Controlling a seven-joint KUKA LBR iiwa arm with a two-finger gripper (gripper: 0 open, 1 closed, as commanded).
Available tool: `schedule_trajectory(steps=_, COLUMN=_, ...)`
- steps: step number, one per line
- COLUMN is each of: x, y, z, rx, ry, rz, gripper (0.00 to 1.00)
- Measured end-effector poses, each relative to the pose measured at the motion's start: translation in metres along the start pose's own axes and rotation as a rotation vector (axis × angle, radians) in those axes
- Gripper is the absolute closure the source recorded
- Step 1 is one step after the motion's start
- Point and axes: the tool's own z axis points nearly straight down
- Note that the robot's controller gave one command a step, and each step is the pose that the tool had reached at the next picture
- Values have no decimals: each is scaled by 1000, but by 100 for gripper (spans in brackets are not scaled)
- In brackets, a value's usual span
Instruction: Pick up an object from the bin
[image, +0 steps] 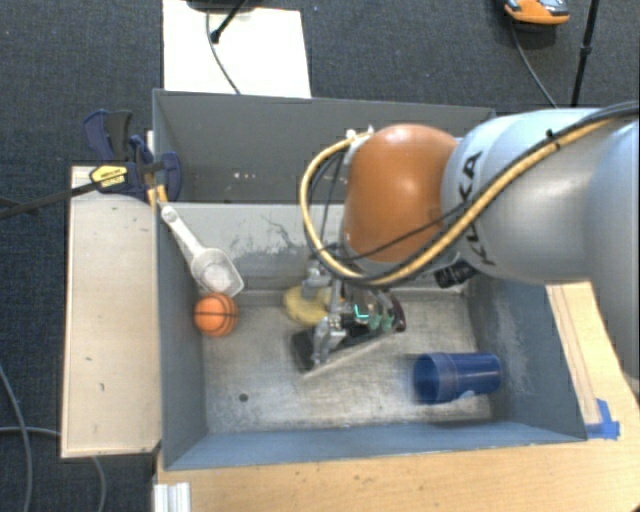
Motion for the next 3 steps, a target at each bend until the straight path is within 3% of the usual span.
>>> schedule_trajectory(steps=1, x=-42, y=-9, z=103, rx=-9, ry=4, rz=84, gripper=100)
schedule_trajectory(steps=2, x=-42, y=-9, z=103, rx=-9, ry=4, rz=86, gripper=100)
schedule_trajectory(steps=3, x=-36, y=-28, z=-3, rx=0, ry=-4, rz=-342, gripper=100)
